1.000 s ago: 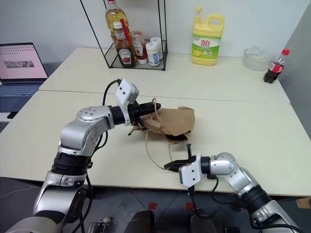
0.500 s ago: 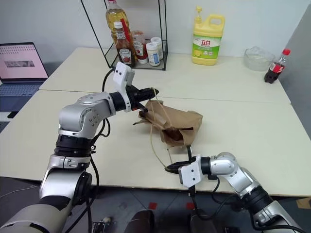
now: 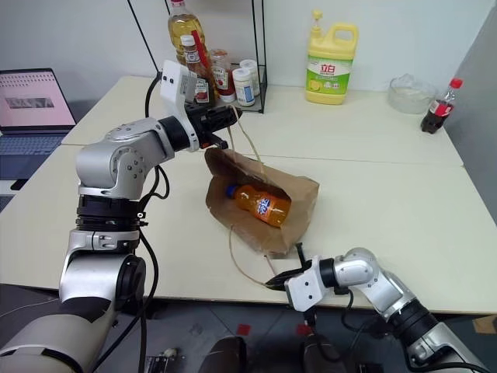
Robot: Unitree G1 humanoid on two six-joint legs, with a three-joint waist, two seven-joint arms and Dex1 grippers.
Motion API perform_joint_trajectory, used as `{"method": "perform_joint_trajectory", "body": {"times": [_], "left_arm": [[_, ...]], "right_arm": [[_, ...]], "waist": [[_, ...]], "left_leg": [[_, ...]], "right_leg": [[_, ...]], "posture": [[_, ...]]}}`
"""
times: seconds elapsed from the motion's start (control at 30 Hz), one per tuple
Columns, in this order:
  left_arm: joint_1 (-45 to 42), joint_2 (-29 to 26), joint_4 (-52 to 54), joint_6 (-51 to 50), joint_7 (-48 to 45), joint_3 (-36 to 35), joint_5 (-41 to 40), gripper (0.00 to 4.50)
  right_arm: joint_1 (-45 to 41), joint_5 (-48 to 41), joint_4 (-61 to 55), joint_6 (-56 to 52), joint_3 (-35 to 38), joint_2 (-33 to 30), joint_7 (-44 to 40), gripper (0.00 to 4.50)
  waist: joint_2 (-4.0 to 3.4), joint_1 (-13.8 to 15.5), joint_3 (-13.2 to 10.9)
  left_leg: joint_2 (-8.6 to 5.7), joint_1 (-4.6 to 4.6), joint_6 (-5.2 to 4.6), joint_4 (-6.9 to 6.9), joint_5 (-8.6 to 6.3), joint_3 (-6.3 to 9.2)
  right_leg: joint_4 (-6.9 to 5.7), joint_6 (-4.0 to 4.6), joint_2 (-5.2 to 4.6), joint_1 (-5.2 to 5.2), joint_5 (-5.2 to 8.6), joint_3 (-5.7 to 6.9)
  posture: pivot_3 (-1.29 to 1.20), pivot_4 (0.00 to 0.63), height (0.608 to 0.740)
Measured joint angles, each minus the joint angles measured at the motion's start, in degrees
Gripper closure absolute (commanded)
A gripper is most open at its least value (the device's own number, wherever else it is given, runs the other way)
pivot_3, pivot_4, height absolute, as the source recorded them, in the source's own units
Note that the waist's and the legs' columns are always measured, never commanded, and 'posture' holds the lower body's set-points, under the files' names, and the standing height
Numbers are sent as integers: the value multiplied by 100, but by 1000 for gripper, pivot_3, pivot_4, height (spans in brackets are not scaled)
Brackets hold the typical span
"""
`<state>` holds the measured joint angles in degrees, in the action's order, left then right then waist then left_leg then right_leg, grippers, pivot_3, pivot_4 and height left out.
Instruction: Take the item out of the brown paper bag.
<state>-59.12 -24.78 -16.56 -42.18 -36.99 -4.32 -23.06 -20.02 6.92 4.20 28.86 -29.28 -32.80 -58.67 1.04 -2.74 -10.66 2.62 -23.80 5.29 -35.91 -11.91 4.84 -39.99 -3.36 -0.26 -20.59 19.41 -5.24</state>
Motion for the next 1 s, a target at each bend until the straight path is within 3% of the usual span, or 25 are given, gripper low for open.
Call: {"method": "perform_joint_trajectory", "body": {"times": [0.03,0.1,0.43,0.6,0.73,0.97,1.0], "left_arm": [[3,0,22,-2,-5,1,0,4500],[27,0,56,-1,-19,6,0,4500],[336,-5,184,9,-130,118,21,4500],[351,0,250,11,-132,120,20,4500],[352,4,251,14,-136,120,20,4500],[352,15,237,58,-191,123,24,4500],[352,18,236,66,-199,123,24,4500]], "right_arm": [[10,-77,-73,-137,11,-20,-20,4479],[51,-229,-267,-543,96,-81,-109,3904],[516,-1572,-2268,-2880,965,-852,-390,363],[800,-2033,-2755,-3632,1533,-1404,-496,363],[729,-2412,-2930,-4167,1884,-1499,-477,363],[-701,-3703,-3024,-6147,2516,-938,316,363],[-880,-3921,-3045,-6429,2559,-784,480,525]], "waist": [[0,0,0],[0,3,0],[0,47,0],[1,53,-1],[2,48,-1],[2,38,-1],[2,40,-1]], "left_leg": [[0,0,0,0,0,0],[0,-1,0,-1,0,0],[-2,-5,-8,-2,-5,4],[-2,-5,-9,-1,-6,2],[-2,-5,-10,-1,-6,2],[1,-6,-9,2,-5,4],[0,-8,-9,2,-5,4]], "right_leg": [[0,0,0,0,0,0],[0,0,0,0,0,0],[2,0,-1,0,0,3],[3,-1,-1,0,1,1],[3,-1,0,0,1,1],[4,-1,1,-2,1,3],[4,-1,0,-3,1,3]], "posture": [[0,150,740],[0,150,740],[0,150,740],[0,150,740],[0,150,740],[0,150,740],[0,150,740]]}}
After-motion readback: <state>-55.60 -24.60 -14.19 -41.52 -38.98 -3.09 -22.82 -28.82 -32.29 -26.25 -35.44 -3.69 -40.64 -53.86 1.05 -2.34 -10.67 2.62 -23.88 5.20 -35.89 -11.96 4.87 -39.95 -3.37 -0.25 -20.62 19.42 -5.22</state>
